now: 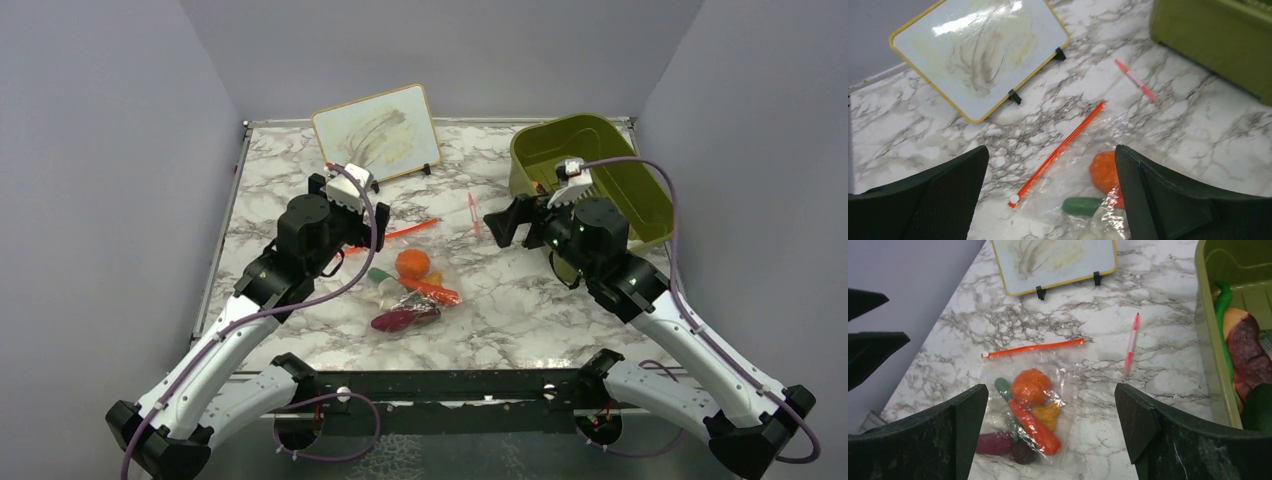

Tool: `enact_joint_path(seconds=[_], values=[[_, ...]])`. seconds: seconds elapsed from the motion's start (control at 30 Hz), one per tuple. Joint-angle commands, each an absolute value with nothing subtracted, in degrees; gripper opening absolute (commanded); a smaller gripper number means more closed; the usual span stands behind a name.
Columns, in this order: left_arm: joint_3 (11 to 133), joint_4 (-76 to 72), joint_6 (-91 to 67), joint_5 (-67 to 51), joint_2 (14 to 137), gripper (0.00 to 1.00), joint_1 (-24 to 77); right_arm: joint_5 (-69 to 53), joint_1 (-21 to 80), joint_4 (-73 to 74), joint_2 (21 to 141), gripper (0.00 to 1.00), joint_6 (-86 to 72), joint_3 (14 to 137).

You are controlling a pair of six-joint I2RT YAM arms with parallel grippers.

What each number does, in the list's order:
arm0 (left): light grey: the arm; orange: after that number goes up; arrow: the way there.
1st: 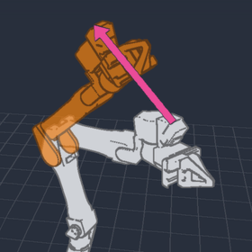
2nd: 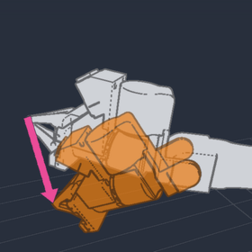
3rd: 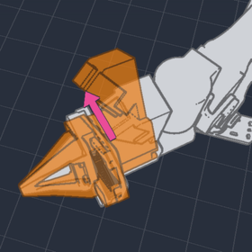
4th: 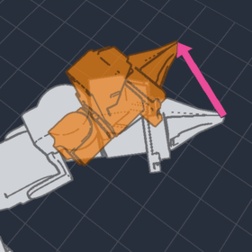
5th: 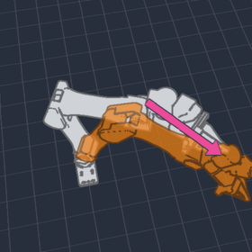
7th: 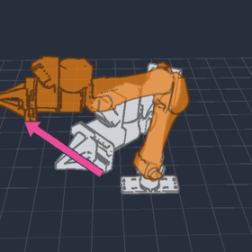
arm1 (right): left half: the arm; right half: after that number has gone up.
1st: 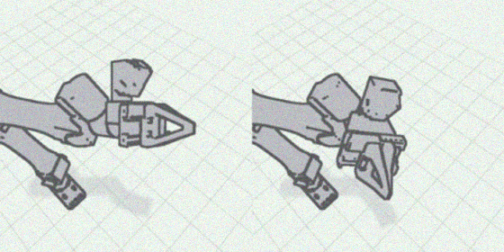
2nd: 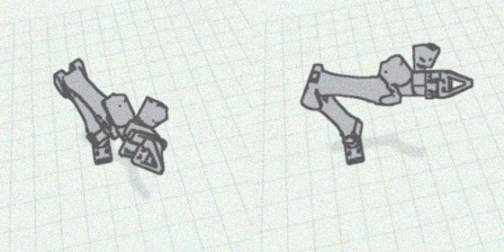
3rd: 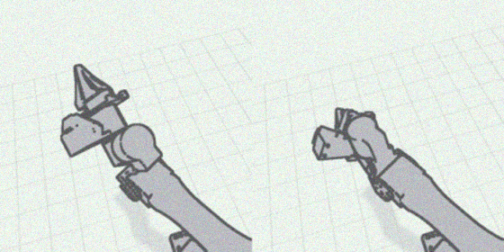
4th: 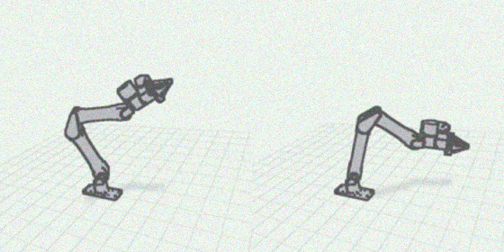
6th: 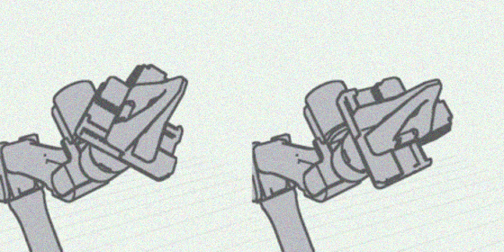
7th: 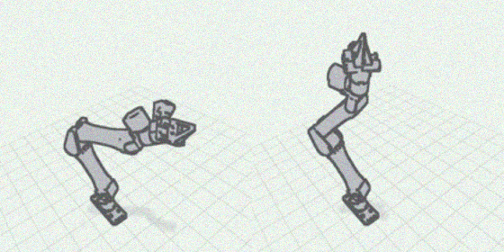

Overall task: Place the food in the zip-top bag and seal the zipper
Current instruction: Reset both arms

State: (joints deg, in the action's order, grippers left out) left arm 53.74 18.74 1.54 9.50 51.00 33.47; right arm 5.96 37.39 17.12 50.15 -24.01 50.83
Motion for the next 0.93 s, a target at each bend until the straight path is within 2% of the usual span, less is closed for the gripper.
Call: enact_joint_path(seconds=[0.0,0.3,0.9], values=[[51.9,10.5,-9.7,5.1,47.9,0.99,33.3,12.8,37.3,23.1,49.7,1.00,-27.8,55.5],[46.0,0.4,-19.3,4.8,43.8,0.99,33.3,15.3,37.3,25.0,46.7,1.00,-29.4,55.4],[43.7,-0.7,-21.0,6.8,42.6,0.99,33.3,13.8,37.2,24.2,45.1,1.00,-32.9,52.6]])
